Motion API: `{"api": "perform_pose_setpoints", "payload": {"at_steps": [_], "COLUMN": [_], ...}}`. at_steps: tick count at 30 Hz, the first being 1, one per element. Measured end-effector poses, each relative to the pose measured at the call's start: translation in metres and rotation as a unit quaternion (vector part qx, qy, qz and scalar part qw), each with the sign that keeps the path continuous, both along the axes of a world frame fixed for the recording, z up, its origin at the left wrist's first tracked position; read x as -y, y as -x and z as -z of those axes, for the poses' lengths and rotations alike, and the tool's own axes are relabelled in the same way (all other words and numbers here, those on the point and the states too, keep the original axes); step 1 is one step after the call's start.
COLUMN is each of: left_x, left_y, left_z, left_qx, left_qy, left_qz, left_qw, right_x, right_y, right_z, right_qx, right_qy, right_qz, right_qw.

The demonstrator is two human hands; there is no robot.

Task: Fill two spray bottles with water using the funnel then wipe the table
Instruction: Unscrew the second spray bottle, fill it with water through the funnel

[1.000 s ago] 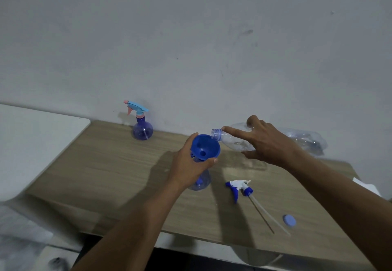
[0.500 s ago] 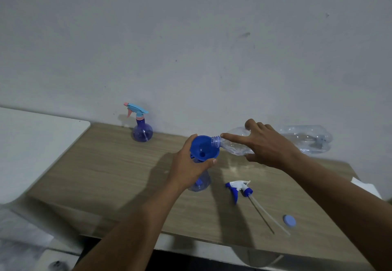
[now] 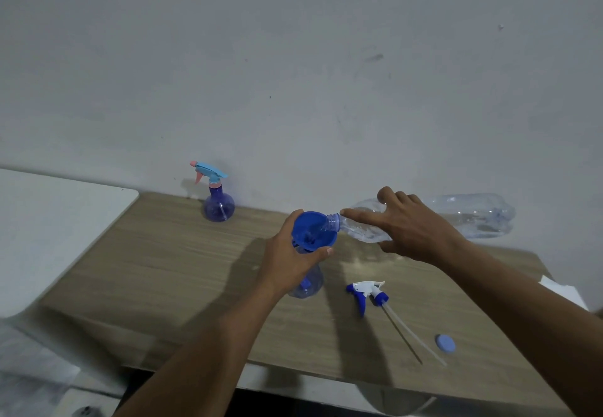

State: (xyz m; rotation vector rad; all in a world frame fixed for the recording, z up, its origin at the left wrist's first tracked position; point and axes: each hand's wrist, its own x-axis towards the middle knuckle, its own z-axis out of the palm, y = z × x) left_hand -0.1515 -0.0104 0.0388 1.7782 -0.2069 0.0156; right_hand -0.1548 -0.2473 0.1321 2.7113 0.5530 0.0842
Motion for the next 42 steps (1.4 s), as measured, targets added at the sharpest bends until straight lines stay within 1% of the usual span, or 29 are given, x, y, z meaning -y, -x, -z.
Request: {"api": "perform_pose_setpoints", "payload": {"at_steps": [6, 13, 20, 24, 27, 29, 32, 36, 40, 42], "left_x": [-0.001, 0.0, 0.002, 0.003, 0.003, 0.003, 0.004, 0.003, 0.004, 0.005], "left_y": [0.0, -0.001, -0.004, -0.005, -0.007, -0.008, -0.009, -0.01, -0.01, -0.011], "left_z": [-0.001, 0.001, 0.006, 0.004, 0.007, 0.01, 0.014, 0.017, 0.016, 0.017], "left_qx": [-0.005, -0.002, -0.011, 0.001, -0.008, -0.02, -0.038, -0.044, -0.045, -0.045], "left_qy": [-0.006, -0.008, 0.004, 0.005, 0.012, 0.011, 0.011, 0.005, 0.007, 0.005], "left_qz": [-0.001, 0.001, -0.003, 0.006, 0.002, -0.004, -0.015, -0.016, -0.018, -0.016], "left_qw": [1.0, 1.0, 1.0, 1.0, 1.0, 1.0, 0.999, 0.999, 0.999, 0.999], "right_x": [0.004, 0.008, 0.008, 0.005, 0.003, 0.003, 0.003, 0.006, 0.007, 0.005], "right_y": [-0.003, -0.006, -0.004, -0.004, -0.009, -0.014, -0.018, -0.021, -0.027, -0.029], "right_z": [0.009, 0.011, 0.012, 0.015, 0.017, 0.016, 0.016, 0.016, 0.016, 0.02], "right_qx": [0.011, 0.021, 0.013, 0.016, 0.024, 0.038, 0.065, 0.104, 0.087, 0.076], "right_qy": [0.012, 0.005, -0.062, -0.118, -0.165, -0.215, -0.319, -0.4, -0.508, -0.537], "right_qz": [-0.005, -0.01, -0.008, 0.001, 0.012, 0.023, 0.046, 0.081, 0.104, 0.11], "right_qw": [1.0, 1.0, 0.998, 0.993, 0.986, 0.976, 0.945, 0.907, 0.851, 0.833]}}
